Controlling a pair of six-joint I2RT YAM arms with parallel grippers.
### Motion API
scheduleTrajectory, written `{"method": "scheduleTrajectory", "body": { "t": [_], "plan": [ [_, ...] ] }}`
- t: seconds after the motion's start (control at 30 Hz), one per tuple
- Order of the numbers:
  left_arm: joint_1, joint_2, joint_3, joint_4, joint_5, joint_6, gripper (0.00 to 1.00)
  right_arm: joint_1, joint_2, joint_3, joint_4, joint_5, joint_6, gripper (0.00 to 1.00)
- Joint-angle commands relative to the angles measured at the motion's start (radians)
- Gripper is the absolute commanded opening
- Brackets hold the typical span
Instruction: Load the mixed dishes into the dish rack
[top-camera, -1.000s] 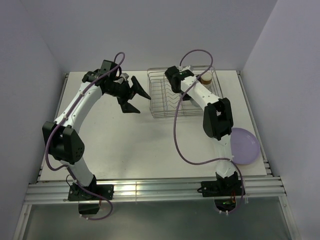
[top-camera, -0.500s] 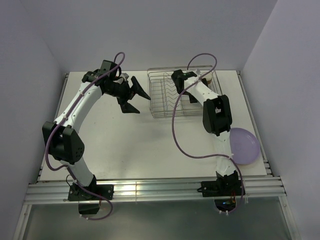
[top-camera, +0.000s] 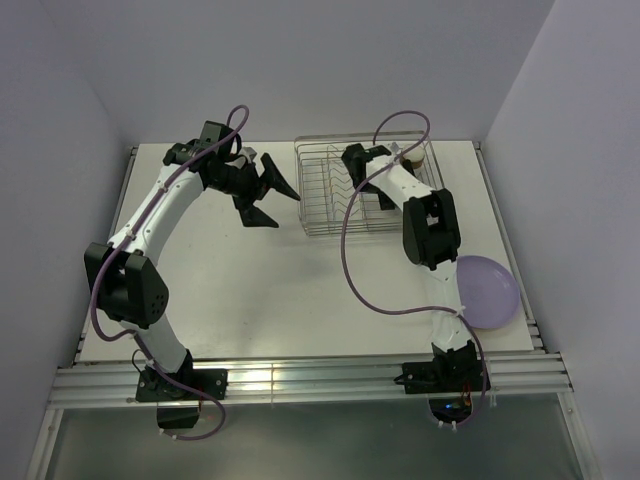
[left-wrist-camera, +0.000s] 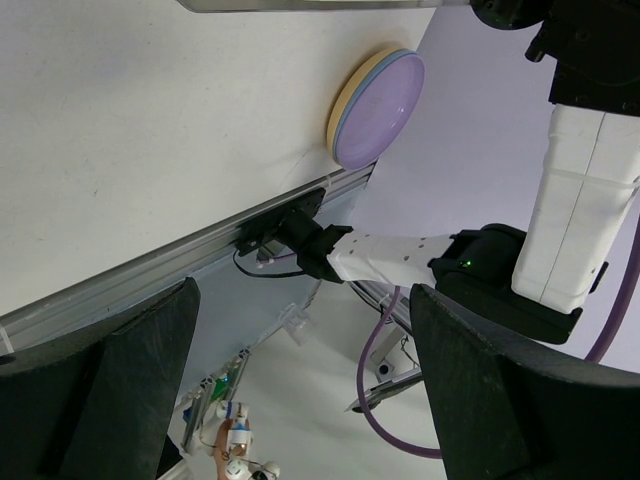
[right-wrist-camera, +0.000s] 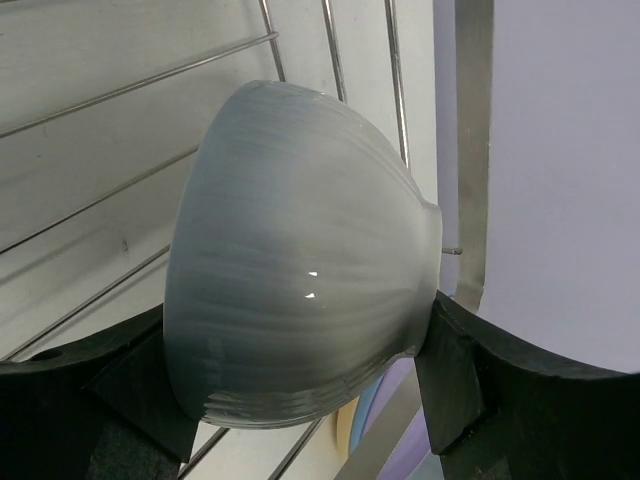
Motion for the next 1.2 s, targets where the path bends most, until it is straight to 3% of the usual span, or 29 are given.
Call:
{"method": "scheduleTrajectory", "body": {
  "t": [0.0, 0.3, 0.8, 1.17],
  "plan": [
    [0.004, -0.028, 0.002, 0.0, 0.02, 0.02, 0.93, 0.009, -0.002, 0.05, -0.002, -0.061, 0.013, 0.74],
    [0.004, -0.034, -0.008, 0.012, 0.018, 0.008, 0.94, 0.029, -0.038, 0.042, 0.021, -0.204, -0.016, 1.0],
    [0.002, -0.034, -0.005, 0.012, 0.024, 0.006, 0.95, 0.03, -0.124, 0.063, 0.058, -0.431, -0.042, 1.0],
    [0.004, -0.03, -0.004, 0.011, 0.034, 0.008, 0.95, 0.029, -0.118, 0.007, 0.078, -0.441, -0.048, 1.0]
  ]
}}
